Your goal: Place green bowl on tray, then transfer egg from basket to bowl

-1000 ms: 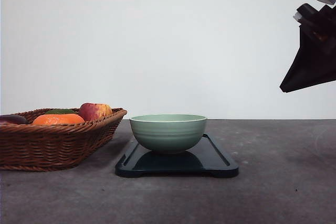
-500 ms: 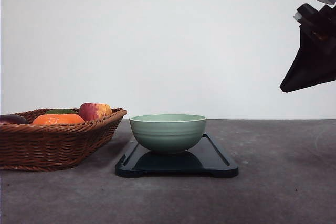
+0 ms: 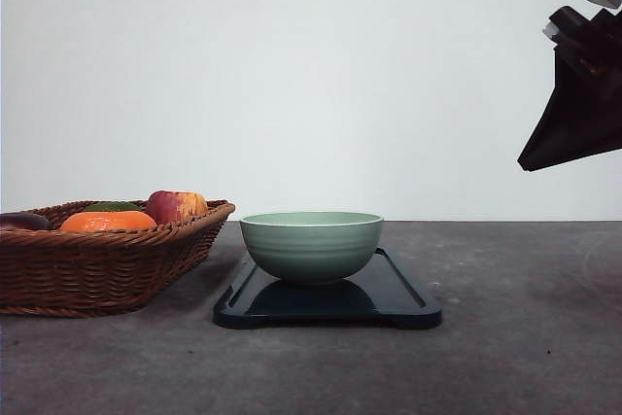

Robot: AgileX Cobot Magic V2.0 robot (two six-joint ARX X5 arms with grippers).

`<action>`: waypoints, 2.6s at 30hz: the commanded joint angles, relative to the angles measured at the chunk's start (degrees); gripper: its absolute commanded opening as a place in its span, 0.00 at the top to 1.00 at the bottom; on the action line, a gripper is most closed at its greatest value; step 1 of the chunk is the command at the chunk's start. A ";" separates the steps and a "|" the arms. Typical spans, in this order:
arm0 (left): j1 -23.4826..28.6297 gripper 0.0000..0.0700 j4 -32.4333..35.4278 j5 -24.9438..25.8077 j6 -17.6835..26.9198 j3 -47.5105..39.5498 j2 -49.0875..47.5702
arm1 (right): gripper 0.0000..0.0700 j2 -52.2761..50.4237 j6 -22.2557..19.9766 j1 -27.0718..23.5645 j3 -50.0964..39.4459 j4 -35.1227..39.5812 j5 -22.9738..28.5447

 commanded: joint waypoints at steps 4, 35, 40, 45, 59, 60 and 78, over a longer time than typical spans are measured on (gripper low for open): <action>0.04 1.00 0.17 -0.04 -0.07 -1.11 -0.07 | 0.99 0.33 0.37 0.24 0.22 0.55 -0.02; 0.04 1.00 0.04 -0.04 -0.07 -1.11 -0.07 | 0.99 -54.23 0.63 -12.78 -32.33 11.75 15.50; 0.04 1.00 0.04 -0.04 -0.07 -1.11 -0.07 | 0.99 -58.64 0.67 -13.58 -32.33 8.73 17.89; 0.04 1.00 0.01 -0.04 -0.07 -1.11 -0.07 | 0.99 -58.49 0.71 -13.64 -32.33 8.36 17.86; 0.04 1.00 0.02 -0.04 -0.07 -1.11 -0.07 | 0.99 -58.49 0.87 -13.62 -32.33 9.70 17.86; 0.04 1.00 0.02 -0.04 -0.07 -1.11 -0.07 | 0.99 -58.49 0.87 -13.62 -32.33 9.70 17.86; 0.04 1.00 0.02 -0.04 -0.07 -1.11 -0.07 | 0.99 -58.49 0.87 -13.62 -32.33 9.70 17.86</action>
